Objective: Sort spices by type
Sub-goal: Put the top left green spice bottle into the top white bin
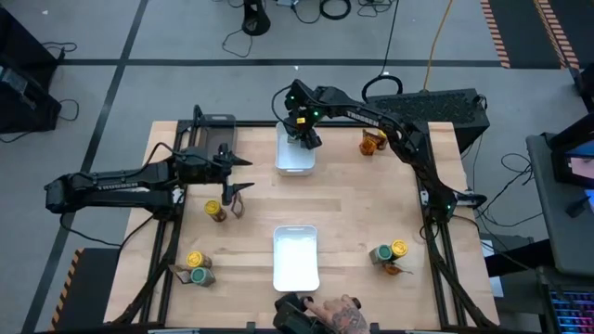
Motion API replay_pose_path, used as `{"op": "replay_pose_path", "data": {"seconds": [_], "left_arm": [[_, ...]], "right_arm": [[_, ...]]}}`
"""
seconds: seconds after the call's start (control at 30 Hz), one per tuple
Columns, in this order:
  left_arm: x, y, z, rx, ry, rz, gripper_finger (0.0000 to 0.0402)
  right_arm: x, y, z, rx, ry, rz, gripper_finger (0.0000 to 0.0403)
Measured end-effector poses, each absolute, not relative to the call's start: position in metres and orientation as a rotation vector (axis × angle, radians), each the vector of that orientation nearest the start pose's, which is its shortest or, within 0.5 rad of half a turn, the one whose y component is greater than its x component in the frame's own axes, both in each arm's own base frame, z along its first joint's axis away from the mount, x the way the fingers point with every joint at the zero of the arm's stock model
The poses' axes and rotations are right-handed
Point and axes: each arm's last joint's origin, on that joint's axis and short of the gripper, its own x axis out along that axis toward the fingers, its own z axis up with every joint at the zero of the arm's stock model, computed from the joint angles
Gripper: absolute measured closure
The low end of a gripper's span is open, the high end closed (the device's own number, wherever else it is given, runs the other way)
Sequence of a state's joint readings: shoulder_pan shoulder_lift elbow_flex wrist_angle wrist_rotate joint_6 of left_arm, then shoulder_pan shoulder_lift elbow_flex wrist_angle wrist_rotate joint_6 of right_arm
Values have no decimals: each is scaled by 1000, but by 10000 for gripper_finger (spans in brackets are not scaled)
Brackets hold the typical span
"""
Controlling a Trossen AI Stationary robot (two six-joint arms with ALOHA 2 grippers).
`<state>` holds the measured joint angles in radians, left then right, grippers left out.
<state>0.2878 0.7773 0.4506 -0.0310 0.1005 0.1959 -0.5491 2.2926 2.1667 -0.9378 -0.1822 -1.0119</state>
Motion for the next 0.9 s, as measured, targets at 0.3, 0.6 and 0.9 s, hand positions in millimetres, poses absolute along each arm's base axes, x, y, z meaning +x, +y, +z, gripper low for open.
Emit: {"op": "replay_pose_path", "data": {"seconds": [0.3,0.6,0.9], "left_arm": [[167,46,233,121,368,151,91],[167,46,233,125,368,150,91],[167,46,233,125,369,150,91]], "right_arm": [[426,-255,231,-523,1070,202,207],[429,-250,230,-580,1149,132,182],[432,-244,229,-542,1156,125,169]]}}
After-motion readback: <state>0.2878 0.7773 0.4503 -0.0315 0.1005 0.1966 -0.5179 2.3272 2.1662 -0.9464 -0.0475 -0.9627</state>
